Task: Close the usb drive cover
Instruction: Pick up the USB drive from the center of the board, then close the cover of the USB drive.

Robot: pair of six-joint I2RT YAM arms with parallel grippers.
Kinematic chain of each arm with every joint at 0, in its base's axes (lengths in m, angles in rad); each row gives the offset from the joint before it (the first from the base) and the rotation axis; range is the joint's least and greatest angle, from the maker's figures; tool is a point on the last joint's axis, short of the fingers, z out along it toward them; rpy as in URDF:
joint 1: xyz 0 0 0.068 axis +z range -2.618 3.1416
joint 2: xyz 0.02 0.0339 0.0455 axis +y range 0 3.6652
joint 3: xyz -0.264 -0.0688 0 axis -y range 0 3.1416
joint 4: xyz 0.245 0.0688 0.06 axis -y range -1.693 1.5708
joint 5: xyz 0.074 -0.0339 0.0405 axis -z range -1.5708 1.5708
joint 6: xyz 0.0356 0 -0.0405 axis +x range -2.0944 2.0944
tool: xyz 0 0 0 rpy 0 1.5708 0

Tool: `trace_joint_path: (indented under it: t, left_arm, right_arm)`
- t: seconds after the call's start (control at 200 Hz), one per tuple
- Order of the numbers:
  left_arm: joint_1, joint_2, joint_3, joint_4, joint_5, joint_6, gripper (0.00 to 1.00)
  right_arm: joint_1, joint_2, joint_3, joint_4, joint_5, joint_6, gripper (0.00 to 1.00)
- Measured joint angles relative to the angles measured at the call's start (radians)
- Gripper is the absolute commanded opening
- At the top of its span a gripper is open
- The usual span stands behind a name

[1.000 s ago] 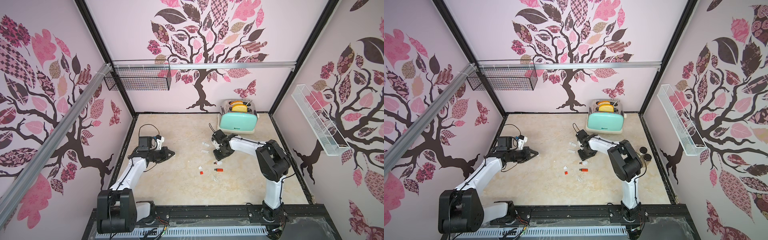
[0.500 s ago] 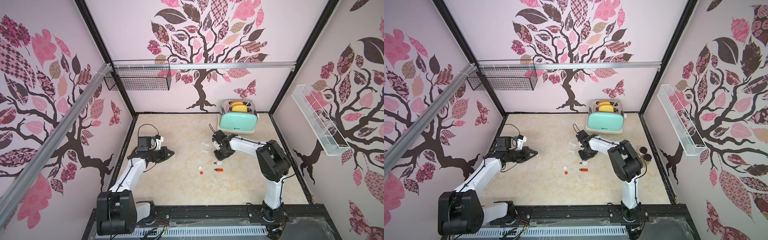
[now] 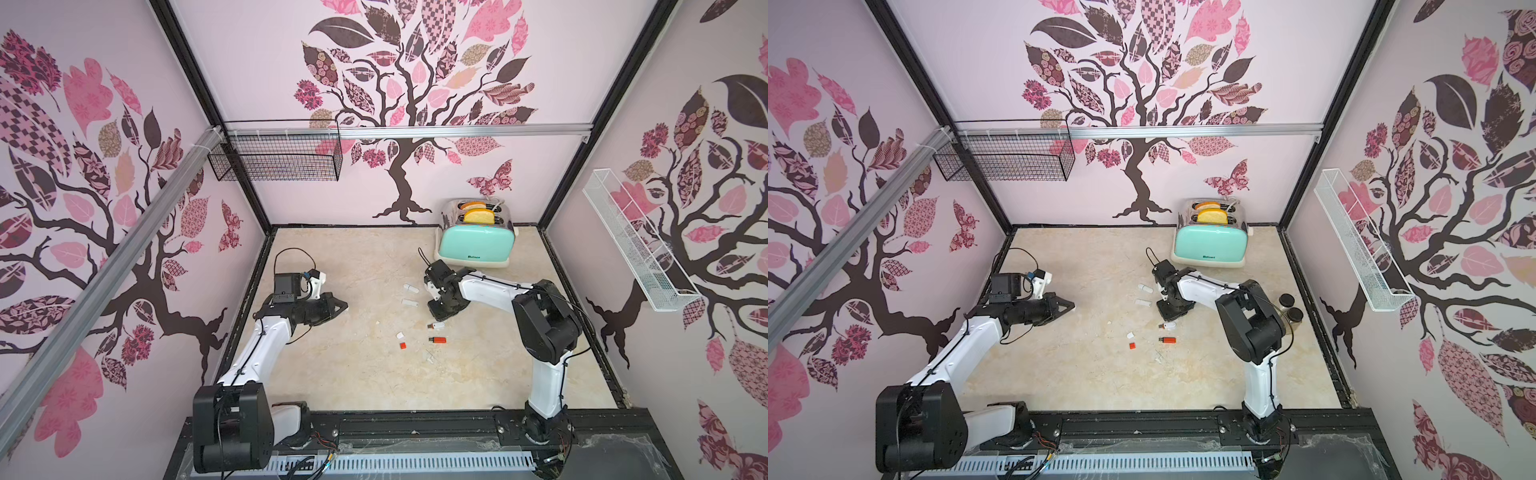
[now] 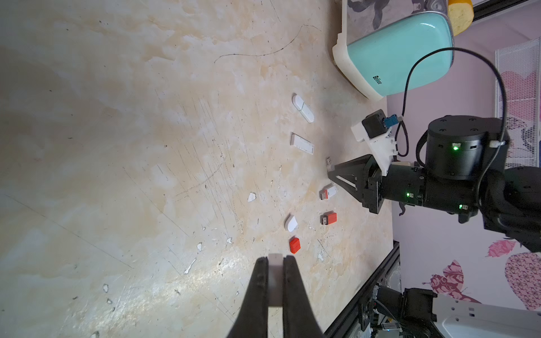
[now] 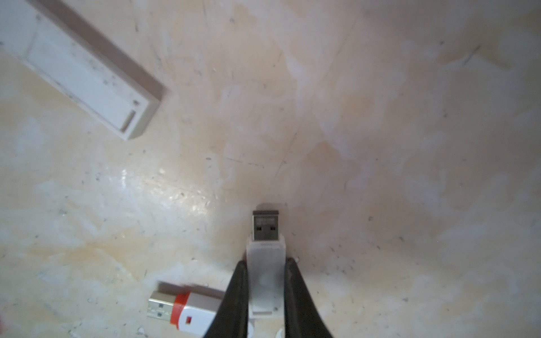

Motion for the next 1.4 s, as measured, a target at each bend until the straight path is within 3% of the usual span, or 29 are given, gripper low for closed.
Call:
trace_joint_path:
  t: [0.275,0.57,0.685,0.955,1.396]
  left_arm:
    - [-0.005,0.002,0.0,0.002,0.006,0.0,0.0]
    - [-0.033,0.01,0.0,0.0,0.022,0.001,0.0]
    - [-0.041,0.01,0.0,-0.001,0.027,0.002,0.0]
    - [-0.065,0.012,0.005,-0.01,0.041,0.006,0.0]
    - [-0.105,0.035,0.011,-0.01,0.088,-0.002,0.0]
  right_arm:
    - [-0.009,-0.034,-0.004,-0.02,-0.016,-0.004,0.04]
    - [0.008,-0.219,-0.055,0.048,-0.129,-0.032,0.03]
    - [0.065,-0.241,-0.06,0.093,-0.135,-0.075,0.0]
    - [0.246,-0.196,-0.025,0.144,-0.193,-0.168,0.02]
    - [0.351,-0.16,-0.025,0.334,-0.255,-0.29,0.0]
